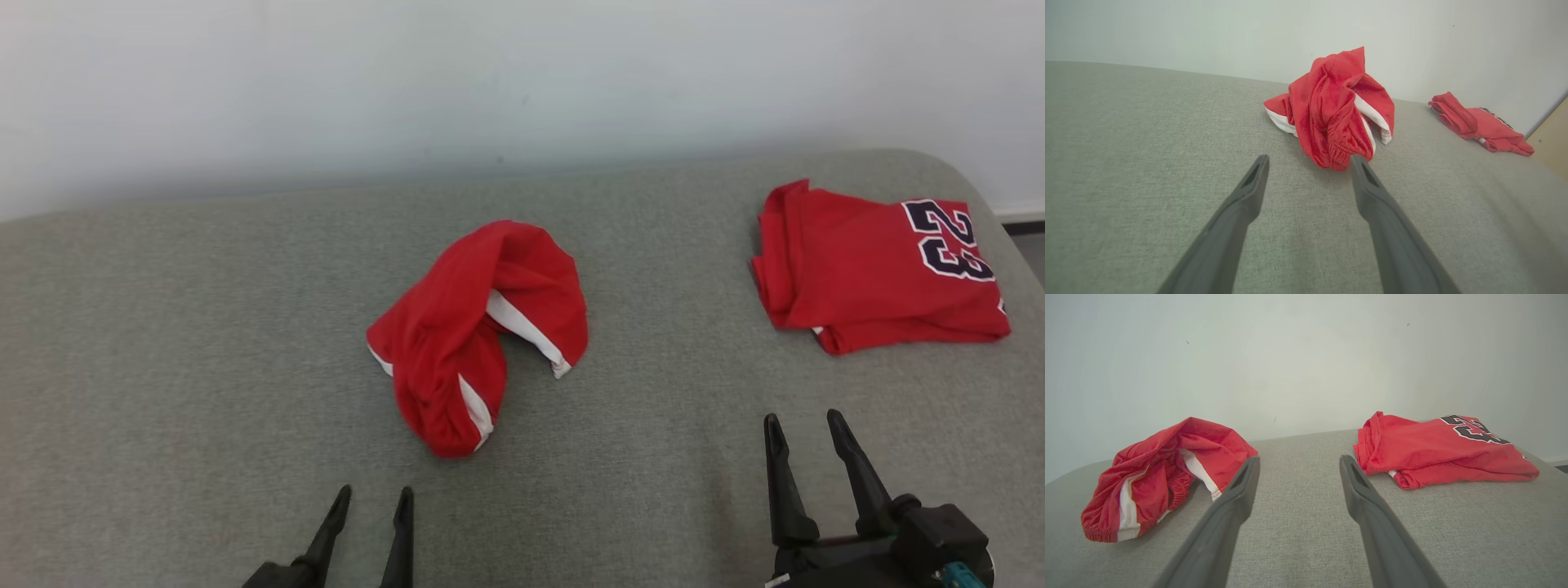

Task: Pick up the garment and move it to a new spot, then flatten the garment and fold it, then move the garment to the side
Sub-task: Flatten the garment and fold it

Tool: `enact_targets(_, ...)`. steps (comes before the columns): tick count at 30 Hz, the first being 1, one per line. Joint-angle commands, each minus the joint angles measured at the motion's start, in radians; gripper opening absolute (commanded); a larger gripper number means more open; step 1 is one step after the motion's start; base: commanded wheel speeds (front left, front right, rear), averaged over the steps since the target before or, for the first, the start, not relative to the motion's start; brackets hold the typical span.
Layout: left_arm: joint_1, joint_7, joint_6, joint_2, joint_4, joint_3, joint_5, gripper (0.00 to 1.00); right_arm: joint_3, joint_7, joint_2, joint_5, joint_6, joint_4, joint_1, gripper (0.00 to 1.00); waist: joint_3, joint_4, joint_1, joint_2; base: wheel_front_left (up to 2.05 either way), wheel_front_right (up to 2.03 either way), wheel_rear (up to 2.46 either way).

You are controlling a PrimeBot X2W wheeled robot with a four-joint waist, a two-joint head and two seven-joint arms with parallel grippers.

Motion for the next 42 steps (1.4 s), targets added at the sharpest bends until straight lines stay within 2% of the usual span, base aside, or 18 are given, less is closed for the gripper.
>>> enact_targets(1, -0.023, -0.003, -0.004, 0.001, 0.017, -0.003, -0.006, 1.0, 0.003, 0.0, 0.0, 0.005, 0.0, -0.001, -0.012, 1.0, 0.033, -0.034, -0.0001, 0.0, 0.0, 0.0, 0.0)
enact_targets(6, -0.144, -0.003, -0.021, 0.001, 0.146, -0.065, -0.028, 1.0, 0.005, 0.0, 0.0, 0.017, 0.0, -0.003, -0.049, 1.0, 0.094, -0.099, -0.0001, 0.0, 0.0, 0.0, 0.0)
enact_targets(11, -0.213, -0.003, -0.026, 0.002, 0.217, -0.101, -0.048, 1.0, 0.003, 0.0, 0.0, 0.027, 0.0, -0.004, -0.068, 1.0, 0.13, -0.14, -0.0001, 0.0, 0.0, 0.0, 0.0)
enact_targets(20, -0.281, -0.003, -0.032, 0.002, 0.249, -0.107, -0.072, 1.0, 0.006, 0.0, 0.0, 0.034, 0.0, 0.0, -0.079, 1.0, 0.139, -0.144, -0.0001, 0.0, 0.0, 0.0, 0.0)
enact_targets(21, -0.287, -0.003, -0.032, 0.002, 0.233, -0.097, -0.077, 0.86, 0.007, 0.0, 0.0, 0.033, 0.0, -0.001, -0.081, 1.0, 0.138, -0.142, -0.0001, 0.0, 0.0, 0.0, 0.0)
enact_targets(22, -0.288, -0.003, -0.032, 0.002, 0.22, -0.086, -0.086, 0.39, 0.006, 0.0, 0.0, 0.032, 0.0, -0.002, -0.08, 1.0, 0.135, -0.138, -0.0001, 0.0, 0.0, 0.0, 0.0)
enact_targets(24, -0.281, -0.003, -0.032, 0.002, 0.199, -0.072, -0.092, 0.0, 0.003, 0.0, 0.0, 0.032, 0.0, -0.003, -0.077, 1.0, 0.131, -0.129, -0.0001, 0.0, 0.0, 0.0, 0.0)
enact_targets(34, -0.202, -0.003, -0.032, 0.008, 0.1, -0.095, -0.048, 0.0, -0.002, 0.0, 0.001, 0.048, 0.0, 0.009, -0.037, 1.0, 0.086, -0.018, -0.0001, 0.0, 0.0, 0.0, 0.0)
enact_targets(42, -0.137, -0.003, -0.032, 0.119, 0.025, -0.143, -0.092, 0.0, -0.003, 0.0, 0.0, 0.05, 0.0, 0.008, -0.03, 1.0, 0.055, 0.051, -0.0001, 0.0, 0.0, 0.0, 0.0)
